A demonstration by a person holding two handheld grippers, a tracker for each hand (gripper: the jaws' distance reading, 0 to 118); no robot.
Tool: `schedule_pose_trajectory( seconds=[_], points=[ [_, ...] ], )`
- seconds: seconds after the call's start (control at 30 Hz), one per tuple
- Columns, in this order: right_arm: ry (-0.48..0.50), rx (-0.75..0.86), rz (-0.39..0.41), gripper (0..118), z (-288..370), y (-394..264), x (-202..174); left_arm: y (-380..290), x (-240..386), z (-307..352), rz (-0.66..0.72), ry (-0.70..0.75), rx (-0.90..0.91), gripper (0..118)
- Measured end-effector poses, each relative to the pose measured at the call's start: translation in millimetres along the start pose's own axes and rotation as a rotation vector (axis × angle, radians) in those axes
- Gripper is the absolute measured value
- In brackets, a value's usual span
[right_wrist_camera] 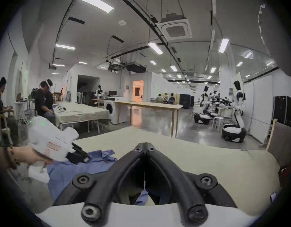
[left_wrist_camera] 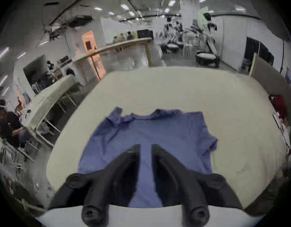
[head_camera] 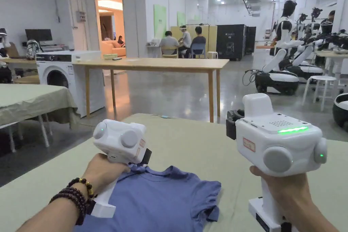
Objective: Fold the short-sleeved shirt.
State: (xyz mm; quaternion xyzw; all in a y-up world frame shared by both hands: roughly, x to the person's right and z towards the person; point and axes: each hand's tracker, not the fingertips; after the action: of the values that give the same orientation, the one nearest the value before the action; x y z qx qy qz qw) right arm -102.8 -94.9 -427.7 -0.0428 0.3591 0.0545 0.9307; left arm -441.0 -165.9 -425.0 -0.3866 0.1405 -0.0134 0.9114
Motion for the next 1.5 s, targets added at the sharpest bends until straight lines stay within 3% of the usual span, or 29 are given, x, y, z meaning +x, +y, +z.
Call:
schedule_pose_trajectory(
  seconds=[0.03,0.07,0.1,0.13,0.17,0.33,0.53,0.73,0.8,0.87,0.93,1.03,1.33,1.43,1.5],
  points=[
    [0.01,-0.011,-0.01,0,-5.7,-6.9,3.9,-2.9,-0.7,-17.9,0.018,-0.011,-0.029,46],
    [0.018,-0.024,-0.014,1,-12.3,-13.4,6.9,-7.1,-1.1,-37.8,0.037,-0.031,-0.055,89],
    [0.029,-0.035,-0.013,0,-19.2,-20.4,9.7,-13.8,-1.7,-59.4,0.059,-0.052,-0.101,118],
    [0.033,-0.046,-0.011,0,-25.1,-26.9,11.8,-21.8,-1.6,-72.6,0.139,-0.065,-0.068,116],
    [0.037,-0.053,-0.01,0,-32.7,-35.6,14.1,-20.9,-1.3,-93.4,0.077,-0.07,-0.095,116],
    [0.093,-0.132,-0.037,1,-65.3,-69.8,20.3,-44.5,-6.7,-157.9,0.043,-0.053,-0.188,116],
    [0.112,-0.182,-0.066,1,-84.9,-100.8,24.6,-63.1,-5.4,-196.0,0.112,-0.057,-0.204,117],
    [0.105,-0.209,-0.035,1,-88.9,-111.6,26.6,-66.4,4.7,-198.5,0.112,-0.043,-0.238,118],
    [0.108,-0.208,-0.055,1,-86.4,-110.3,27.2,-64.7,3.4,-194.3,0.104,-0.05,-0.242,113],
    [0.111,-0.202,-0.062,1,-81.5,-109.0,25.0,-63.8,6.0,-186.2,0.09,-0.094,-0.252,96],
    [0.111,-0.195,-0.056,1,-79.7,-107.2,23.3,-61.3,5.7,-178.4,0.067,-0.102,-0.248,67],
    [0.11,-0.191,-0.051,1,-74.9,-104.0,20.2,-62.4,7.5,-168.4,0.052,-0.116,-0.259,10],
    [0.107,-0.195,-0.059,1,-65.8,-105.4,23.1,-62.5,4.9,-146.2,0.02,-0.051,-0.098,3],
    [0.098,-0.189,-0.064,1,-60.3,-104.6,29.9,-50.3,6.7,-126.0,0.073,-0.119,0.004,3],
    [0.088,-0.182,-0.069,1,-51.1,-103.0,35.7,-37.6,19.3,-111.4,0.031,-0.148,0.042,3]
  ],
)
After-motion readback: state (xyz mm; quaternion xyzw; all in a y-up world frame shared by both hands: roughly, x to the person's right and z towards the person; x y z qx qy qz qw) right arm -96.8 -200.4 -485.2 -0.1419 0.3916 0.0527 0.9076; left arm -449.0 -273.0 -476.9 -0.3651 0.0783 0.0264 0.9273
